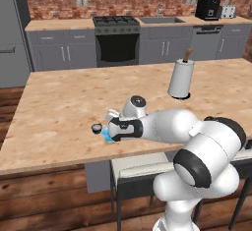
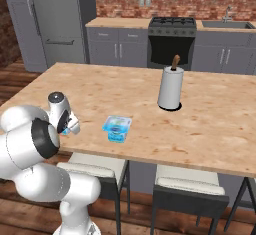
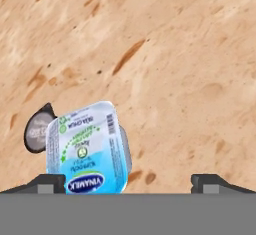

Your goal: Stack the yogurt containers by placing the smaller containers on top of the larger containers.

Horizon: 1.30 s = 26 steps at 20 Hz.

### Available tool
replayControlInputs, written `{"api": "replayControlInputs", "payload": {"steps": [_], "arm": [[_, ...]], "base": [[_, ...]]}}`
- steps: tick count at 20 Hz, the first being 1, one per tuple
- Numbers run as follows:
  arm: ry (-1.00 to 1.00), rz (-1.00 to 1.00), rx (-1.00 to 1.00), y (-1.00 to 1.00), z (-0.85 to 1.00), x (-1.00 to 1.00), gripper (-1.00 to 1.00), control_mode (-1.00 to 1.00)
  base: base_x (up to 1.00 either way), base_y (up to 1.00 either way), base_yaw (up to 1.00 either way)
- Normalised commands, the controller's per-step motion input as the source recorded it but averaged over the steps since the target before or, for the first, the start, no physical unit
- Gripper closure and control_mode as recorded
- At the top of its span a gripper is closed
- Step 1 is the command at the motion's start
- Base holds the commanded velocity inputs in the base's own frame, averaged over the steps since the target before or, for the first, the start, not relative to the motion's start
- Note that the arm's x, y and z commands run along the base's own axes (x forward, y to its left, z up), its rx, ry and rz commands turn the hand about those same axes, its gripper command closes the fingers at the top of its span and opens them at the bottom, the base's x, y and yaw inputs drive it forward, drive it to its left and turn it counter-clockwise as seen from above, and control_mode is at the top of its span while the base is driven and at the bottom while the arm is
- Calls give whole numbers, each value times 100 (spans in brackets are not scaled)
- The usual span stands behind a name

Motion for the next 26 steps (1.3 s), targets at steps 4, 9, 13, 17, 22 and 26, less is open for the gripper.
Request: {"api": "replayControlInputs", "payload": {"steps": [4, 9, 13, 17, 22, 26], "arm": [[0, -1, 0, 12, -3, 10, -100, -100], [0, -1, 0, 17, -3, 11, -100, -100], [0, 0, 0, 8, -4, 6, -100, -100], [0, 0, 0, 0, -1, 0, -100, -100], [0, 0, 0, 0, 0, 0, -100, -100], [0, 0, 0, 0, 0, 0, -100, -100]], "base": [[0, 0, 0], [0, 0, 0], [0, 0, 0], [0, 0, 0], [0, 0, 0], [0, 0, 0]]}}
